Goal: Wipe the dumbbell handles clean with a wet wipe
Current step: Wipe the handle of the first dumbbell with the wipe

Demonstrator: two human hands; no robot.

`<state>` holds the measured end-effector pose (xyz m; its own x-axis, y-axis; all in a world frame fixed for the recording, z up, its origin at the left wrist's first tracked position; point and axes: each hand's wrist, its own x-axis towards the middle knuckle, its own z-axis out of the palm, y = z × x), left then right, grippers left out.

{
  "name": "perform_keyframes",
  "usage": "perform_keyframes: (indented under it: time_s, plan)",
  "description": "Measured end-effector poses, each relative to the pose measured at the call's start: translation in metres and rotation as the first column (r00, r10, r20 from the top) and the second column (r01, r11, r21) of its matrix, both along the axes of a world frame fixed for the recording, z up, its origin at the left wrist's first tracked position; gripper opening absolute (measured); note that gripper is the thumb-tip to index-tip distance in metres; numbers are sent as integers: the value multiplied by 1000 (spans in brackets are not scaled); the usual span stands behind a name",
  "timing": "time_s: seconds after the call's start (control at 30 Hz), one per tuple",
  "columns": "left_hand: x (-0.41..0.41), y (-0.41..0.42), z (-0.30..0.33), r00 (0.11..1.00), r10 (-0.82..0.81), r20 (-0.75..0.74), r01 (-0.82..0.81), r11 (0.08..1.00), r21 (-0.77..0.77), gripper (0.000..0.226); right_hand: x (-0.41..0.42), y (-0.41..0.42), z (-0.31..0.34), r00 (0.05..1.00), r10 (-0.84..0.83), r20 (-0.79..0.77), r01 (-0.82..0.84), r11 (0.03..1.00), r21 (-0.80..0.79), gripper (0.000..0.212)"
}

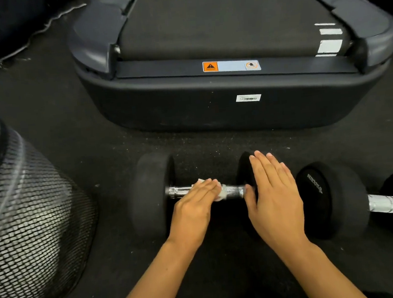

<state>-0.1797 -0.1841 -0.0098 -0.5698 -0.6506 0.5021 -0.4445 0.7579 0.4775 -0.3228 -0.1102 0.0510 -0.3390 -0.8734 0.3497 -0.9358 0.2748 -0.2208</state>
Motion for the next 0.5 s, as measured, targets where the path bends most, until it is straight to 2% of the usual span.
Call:
perform_keyframes:
  time_s: [0.07,0.23,0.3,0.4,0.5]
  plan:
    - [0,-2,-1,1000,12,-11,-12,1000,25,45,-1,-1,0,1000,-1,-9,1,1000,1,55]
    - [1,0,3,998,-54,32,55,998,-39,34,0,-2,1,1000,-4,-1,4,1000,3,54]
    - [-9,-7,9,997,-51,57,51,999,9,32,0,-2,1,1000,-5,-7,5,1000,6,53]
    - [-10,-4,9,999,-21,33,18,995,95,39,-1,-2,1,1000,-9,-16,9,1000,5,54]
    - [-6,-1,9,997,-37,70,33,998,58,42,0,-1,0,998,-66,0,65,998,16,61]
